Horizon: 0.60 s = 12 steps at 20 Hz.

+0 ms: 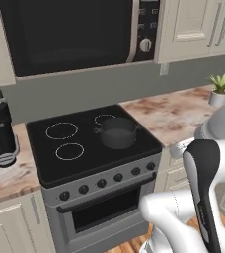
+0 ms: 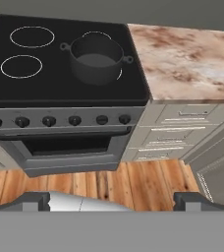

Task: Move the pot and pan from the stove into the sink.

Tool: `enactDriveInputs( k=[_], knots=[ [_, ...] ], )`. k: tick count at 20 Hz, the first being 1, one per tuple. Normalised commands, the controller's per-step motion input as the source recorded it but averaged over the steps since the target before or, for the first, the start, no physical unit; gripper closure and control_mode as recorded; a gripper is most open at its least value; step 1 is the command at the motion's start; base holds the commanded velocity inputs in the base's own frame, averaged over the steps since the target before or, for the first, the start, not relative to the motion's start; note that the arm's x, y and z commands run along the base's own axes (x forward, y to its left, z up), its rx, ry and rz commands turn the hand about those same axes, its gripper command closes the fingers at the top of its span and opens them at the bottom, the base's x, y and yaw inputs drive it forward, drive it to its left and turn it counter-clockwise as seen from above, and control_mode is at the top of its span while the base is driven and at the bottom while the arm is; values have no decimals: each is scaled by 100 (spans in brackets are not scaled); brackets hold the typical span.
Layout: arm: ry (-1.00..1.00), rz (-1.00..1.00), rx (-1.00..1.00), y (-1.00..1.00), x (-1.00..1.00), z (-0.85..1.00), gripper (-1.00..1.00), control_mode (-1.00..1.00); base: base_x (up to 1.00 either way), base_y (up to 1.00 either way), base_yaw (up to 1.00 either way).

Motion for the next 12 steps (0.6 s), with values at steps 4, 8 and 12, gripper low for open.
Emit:
enactDriveInputs(
  k=[4,8,12],
  knots=[
    [0,0,0,0,0,0,-100,100,41,-7,5],
    [0,0,0,0,0,0,-100,100,48,-41,8],
    [0,0,0,0,0,0,-100,100,19,-12,4]
  ],
)
